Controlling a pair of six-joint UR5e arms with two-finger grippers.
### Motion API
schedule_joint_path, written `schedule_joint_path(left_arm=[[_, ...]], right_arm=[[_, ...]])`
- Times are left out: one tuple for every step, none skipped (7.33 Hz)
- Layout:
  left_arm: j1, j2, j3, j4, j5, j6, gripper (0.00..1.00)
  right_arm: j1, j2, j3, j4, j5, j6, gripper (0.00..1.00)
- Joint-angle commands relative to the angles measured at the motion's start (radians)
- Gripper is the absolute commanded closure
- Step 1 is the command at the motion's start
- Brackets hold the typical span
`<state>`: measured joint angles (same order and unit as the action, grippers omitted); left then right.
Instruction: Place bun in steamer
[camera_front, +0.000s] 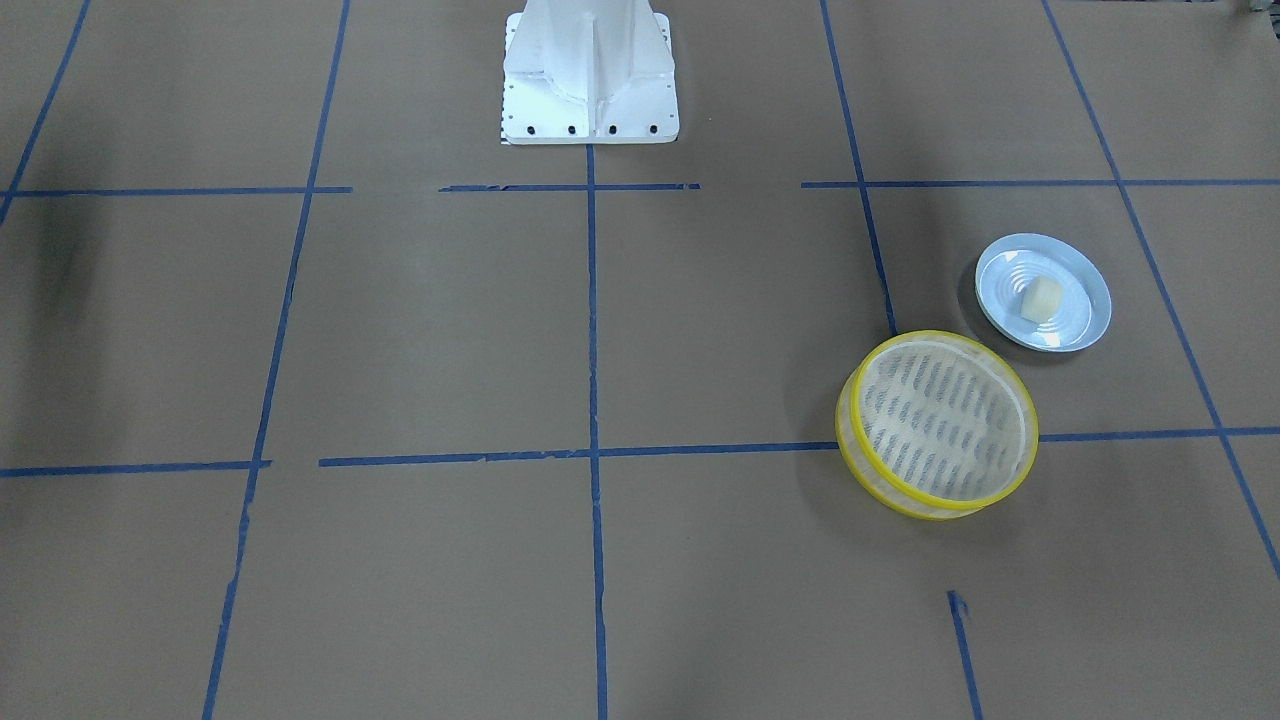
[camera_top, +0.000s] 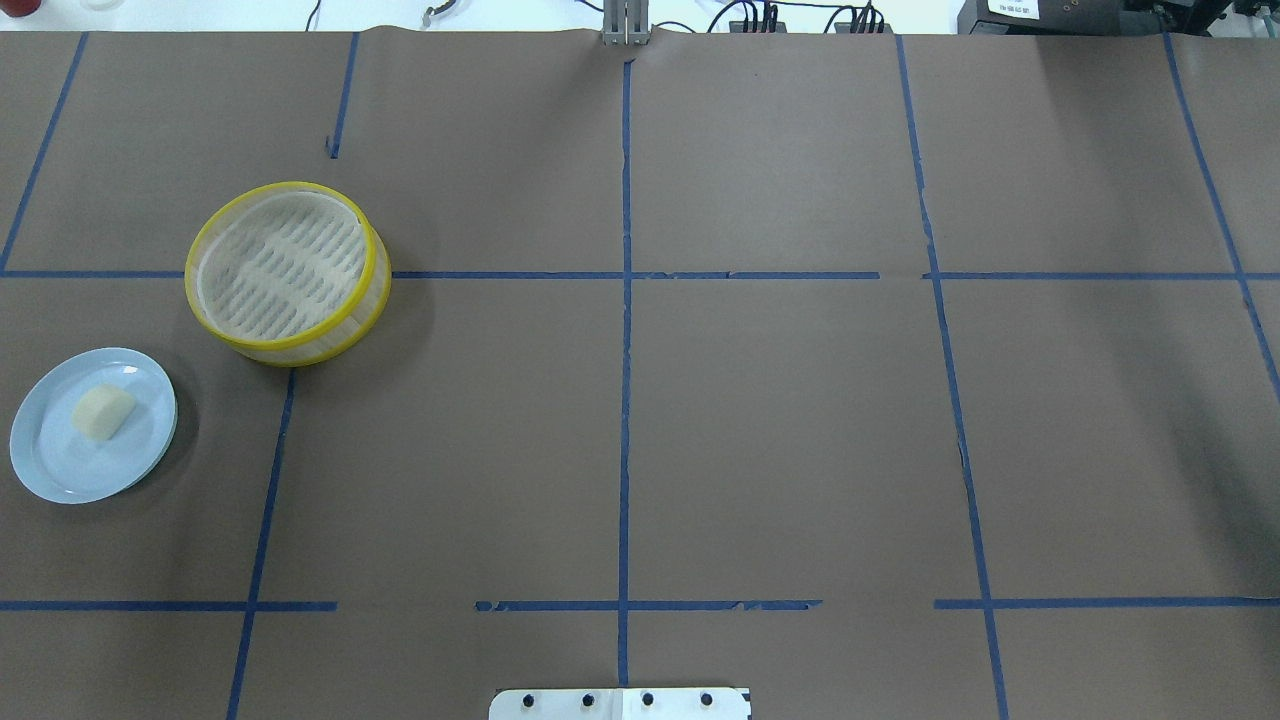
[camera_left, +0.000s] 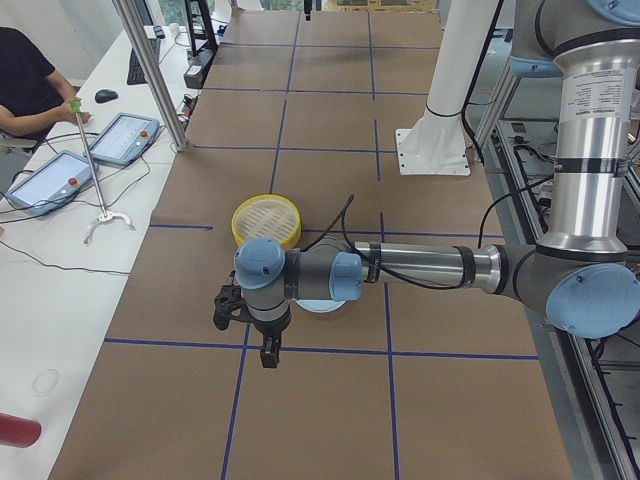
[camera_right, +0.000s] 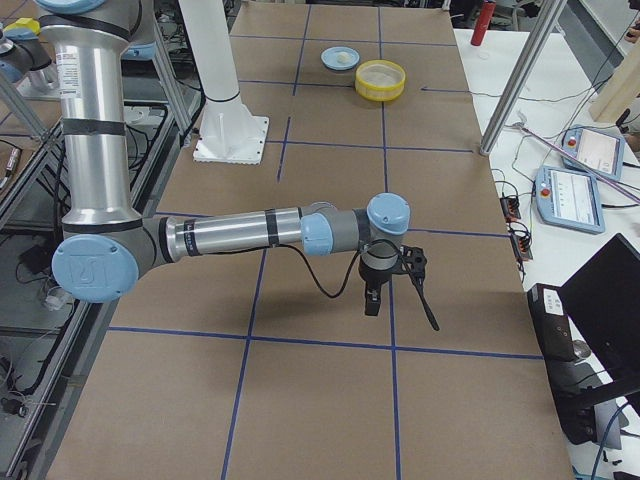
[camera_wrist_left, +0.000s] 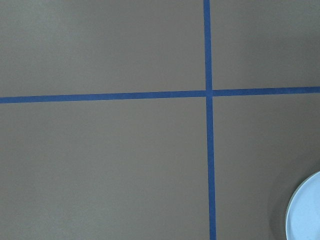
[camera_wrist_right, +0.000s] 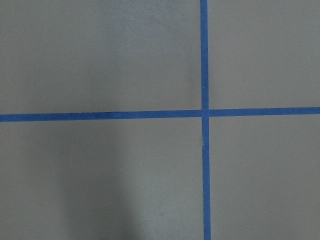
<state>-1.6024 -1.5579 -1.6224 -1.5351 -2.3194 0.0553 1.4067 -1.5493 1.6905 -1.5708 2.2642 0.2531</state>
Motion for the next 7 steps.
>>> schedule_joint_path(left_arm=[[0.001, -0.007, -0.011, 0.003, 0.000, 0.001, 0.00], [0.001, -0.013, -0.014, 0.001, 0.002, 0.000, 0.00], [0.001, -0.017, -0.017, -0.002, 0.005, 0.001, 0.00], [0.001, -0.051, -0.019, -0.002, 0.012, -0.003, 0.00], [0.001, -0.062, -0.045, -0.002, 0.018, -0.003, 0.00], [0.004, -0.059, -0.089, 0.000, 0.020, -0.006, 0.00], [0.039, -0.053, -0.117, -0.002, 0.026, -0.117, 0.00]], right_arm=[[0.000, 0.000, 0.000, 0.000, 0.000, 0.000, 0.00], [0.000, 0.000, 0.000, 0.000, 0.000, 0.000, 0.00], [0.000, 0.000, 0.000, 0.000, 0.000, 0.000, 0.00], [0.000, 0.000, 0.000, 0.000, 0.000, 0.000, 0.00], [0.000, 0.000, 0.000, 0.000, 0.000, 0.000, 0.00], [0.000, 0.000, 0.000, 0.000, 0.000, 0.000, 0.00], [0.000, 0.000, 0.000, 0.000, 0.000, 0.000, 0.00]])
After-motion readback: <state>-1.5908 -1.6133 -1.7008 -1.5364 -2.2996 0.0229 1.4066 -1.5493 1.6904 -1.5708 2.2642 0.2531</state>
